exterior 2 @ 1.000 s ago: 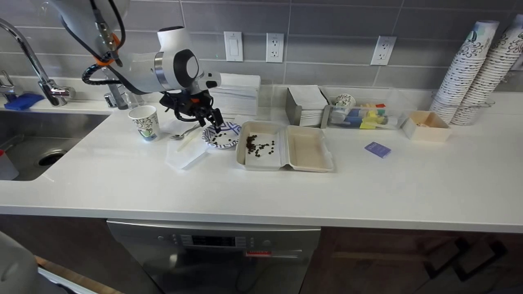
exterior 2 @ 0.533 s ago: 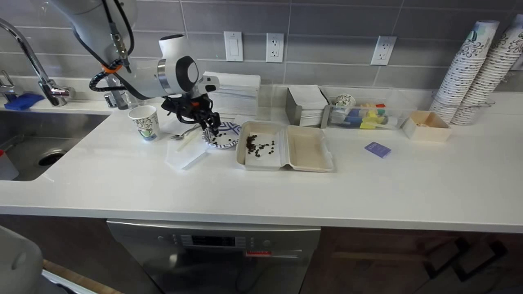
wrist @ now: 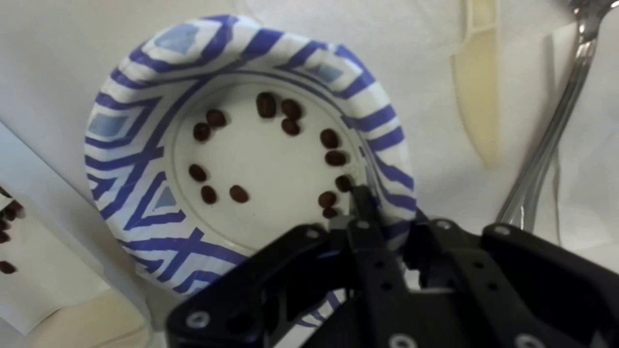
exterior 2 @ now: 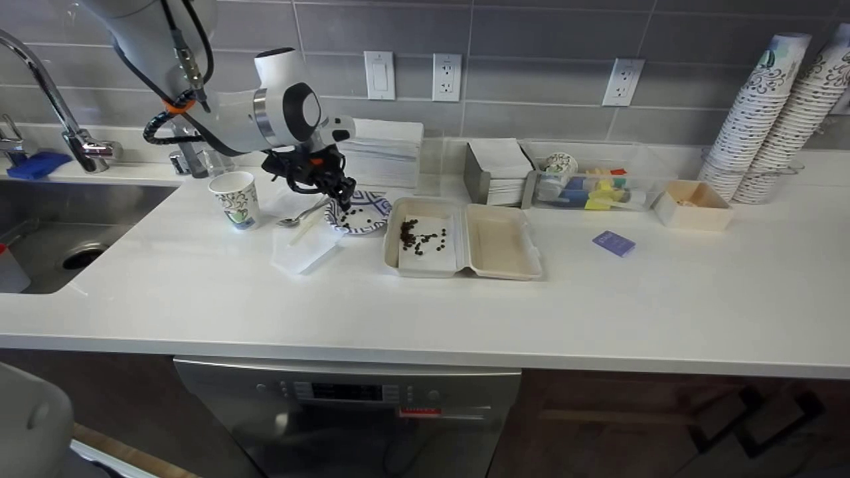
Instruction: Move the bowl slightly to the left
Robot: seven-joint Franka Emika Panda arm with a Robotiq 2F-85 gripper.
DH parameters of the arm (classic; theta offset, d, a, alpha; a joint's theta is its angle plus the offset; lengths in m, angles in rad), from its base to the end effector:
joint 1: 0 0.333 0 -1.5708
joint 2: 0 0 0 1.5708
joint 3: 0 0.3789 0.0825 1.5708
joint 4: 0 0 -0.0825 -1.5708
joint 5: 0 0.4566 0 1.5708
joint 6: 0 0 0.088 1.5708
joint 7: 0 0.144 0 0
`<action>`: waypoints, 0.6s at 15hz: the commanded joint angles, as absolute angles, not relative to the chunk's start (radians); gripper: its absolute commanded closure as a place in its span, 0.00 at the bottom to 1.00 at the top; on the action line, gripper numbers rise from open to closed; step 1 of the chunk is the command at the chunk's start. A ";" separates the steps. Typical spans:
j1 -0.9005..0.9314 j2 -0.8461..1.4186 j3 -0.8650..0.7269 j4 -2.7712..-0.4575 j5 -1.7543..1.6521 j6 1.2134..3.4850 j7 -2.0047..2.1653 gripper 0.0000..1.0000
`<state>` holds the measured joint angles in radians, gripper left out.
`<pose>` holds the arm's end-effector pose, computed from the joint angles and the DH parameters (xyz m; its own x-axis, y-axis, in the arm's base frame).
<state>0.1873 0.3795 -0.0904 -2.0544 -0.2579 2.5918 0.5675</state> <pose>0.6829 0.0674 0.2337 0.9476 -0.2328 0.2187 -0.2582 -0.9613 0.0958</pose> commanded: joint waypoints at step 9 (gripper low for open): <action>0.232 0.227 -0.054 -2.093 -0.268 2.299 0.702 0.99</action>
